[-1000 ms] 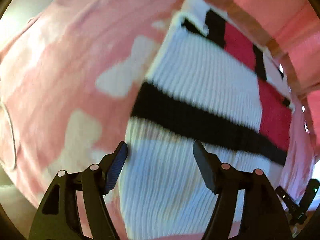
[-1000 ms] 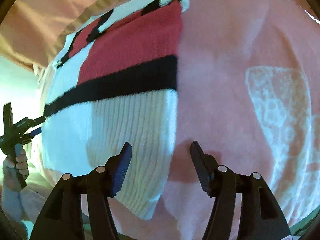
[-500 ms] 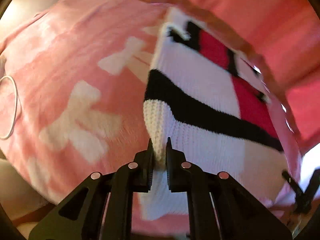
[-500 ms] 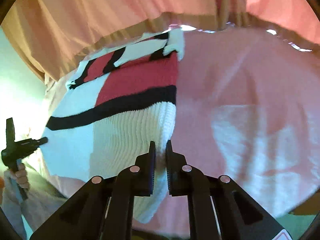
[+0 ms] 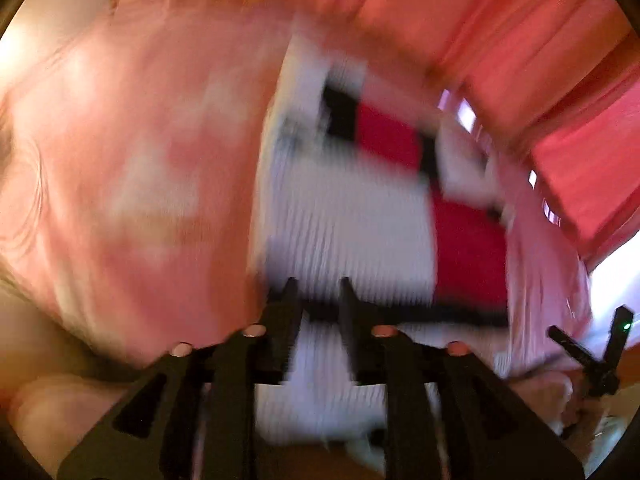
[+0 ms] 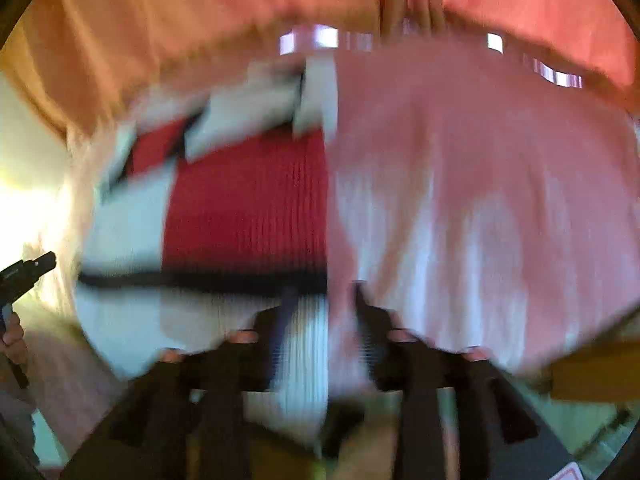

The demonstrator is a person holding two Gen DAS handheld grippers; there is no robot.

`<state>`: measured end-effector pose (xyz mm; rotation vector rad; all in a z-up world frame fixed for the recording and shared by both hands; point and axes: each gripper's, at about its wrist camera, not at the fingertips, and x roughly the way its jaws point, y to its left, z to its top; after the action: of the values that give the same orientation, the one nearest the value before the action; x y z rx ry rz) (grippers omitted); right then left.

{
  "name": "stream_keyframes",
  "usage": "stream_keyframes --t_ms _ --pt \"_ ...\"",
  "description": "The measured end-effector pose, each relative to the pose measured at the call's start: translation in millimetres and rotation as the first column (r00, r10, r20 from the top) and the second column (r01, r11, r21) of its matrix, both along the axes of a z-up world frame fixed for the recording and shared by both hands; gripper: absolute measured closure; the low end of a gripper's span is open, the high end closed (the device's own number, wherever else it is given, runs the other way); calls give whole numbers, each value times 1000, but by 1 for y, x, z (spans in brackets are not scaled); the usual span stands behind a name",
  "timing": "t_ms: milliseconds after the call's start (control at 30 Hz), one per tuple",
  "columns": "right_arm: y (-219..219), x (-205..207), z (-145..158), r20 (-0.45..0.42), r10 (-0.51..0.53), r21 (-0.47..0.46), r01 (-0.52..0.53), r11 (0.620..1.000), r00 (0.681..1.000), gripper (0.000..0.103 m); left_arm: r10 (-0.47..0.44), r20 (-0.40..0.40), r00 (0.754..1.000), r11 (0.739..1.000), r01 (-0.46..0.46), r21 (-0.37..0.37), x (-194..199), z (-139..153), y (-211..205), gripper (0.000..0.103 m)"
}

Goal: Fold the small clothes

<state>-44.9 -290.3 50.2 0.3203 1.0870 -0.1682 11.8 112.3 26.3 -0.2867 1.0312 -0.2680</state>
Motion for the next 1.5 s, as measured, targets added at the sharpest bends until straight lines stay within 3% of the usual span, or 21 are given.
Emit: stream_keyframes --t_ms 33,67,167,233,333,367,400,533,600,633,667,767,900,967,1033,1100,1133,1233,1333,1400,1500 --pt "-11 17 5 25 1 -24 0 1000 1000 51 17 64 998 1000 -18 22 18 15 -1 41" --pt "-24 38 7 45 4 -44 -2 999 999 51 47 119 992 998 -53 42 36 26 -2 37" --pt "-48 119 -4 78 -1 13 0 1000 997 46 70 215 974 991 -93 97 108 35 -15 36" --pt "-56 153 -15 94 -26 32 24 999 995 44 131 189 973 983 -152 102 160 17 -13 36" --pt "-69 203 -41 91 -60 93 51 994 994 41 232 36 972 972 -233 24 224 -28 1 36" --pt "-73 215 -50 81 -63 116 53 992 995 41 237 19 971 972 -237 1 228 -37 3 36" --pt "-75 228 -61 72 -66 132 56 990 995 39 238 -10 971 971 -239 -23 239 -53 8 36" --pt "-78 260 -95 45 -79 182 70 981 996 37 180 -35 983 984 -180 1 250 -82 -1 37" --pt "-74 268 -110 21 -65 221 59 973 998 37 108 -26 994 994 -108 13 256 -87 -13 48" --pt "-69 269 -110 27 -58 191 51 980 998 42 91 -27 996 996 -90 23 261 -92 -16 55" --pt "-63 272 -108 38 -30 145 25 989 999 85 74 -31 997 997 -73 22 265 -93 -18 75" --pt "-59 271 -80 116 -7 134 -9 991 993 89 53 -9 999 999 -53 1 272 -87 -23 86" --pt "-49 248 -9 275 17 17 -23 1000 961 90 -9 158 987 1000 10 -5 262 -43 -43 86" --pt "-51 243 -8 271 4 -29 4 1000 963 89 -18 167 986 998 9 54 265 -47 -51 86" --pt "-67 250 -42 164 -49 -41 57 998 985 89 10 95 995 993 -21 113 275 -74 -49 85" --pt "-82 258 -93 9 -76 -7 76 997 997 88 76 22 997 986 -78 146 284 -106 -40 83" --pt "-84 259 -107 -25 -82 -1 82 997 996 86 86 45 995 987 -92 130 283 -106 -36 81" --pt "-81 259 -88 -11 -82 9 82 997 997 78 100 43 994 989 -104 107 281 -92 -35 80" --pt "-77 243 -50 73 -108 -10 109 994 991 67 82 64 995 990 -88 109 270 -77 -38 77" --pt "-66 231 -30 95 -76 -20 78 997 993 43 76 77 994 990 -84 114 260 -67 -41 64" --pt "-45 228 -35 64 1 23 -2 1000 998 37 61 89 994 987 -74 141 248 -54 -46 59"
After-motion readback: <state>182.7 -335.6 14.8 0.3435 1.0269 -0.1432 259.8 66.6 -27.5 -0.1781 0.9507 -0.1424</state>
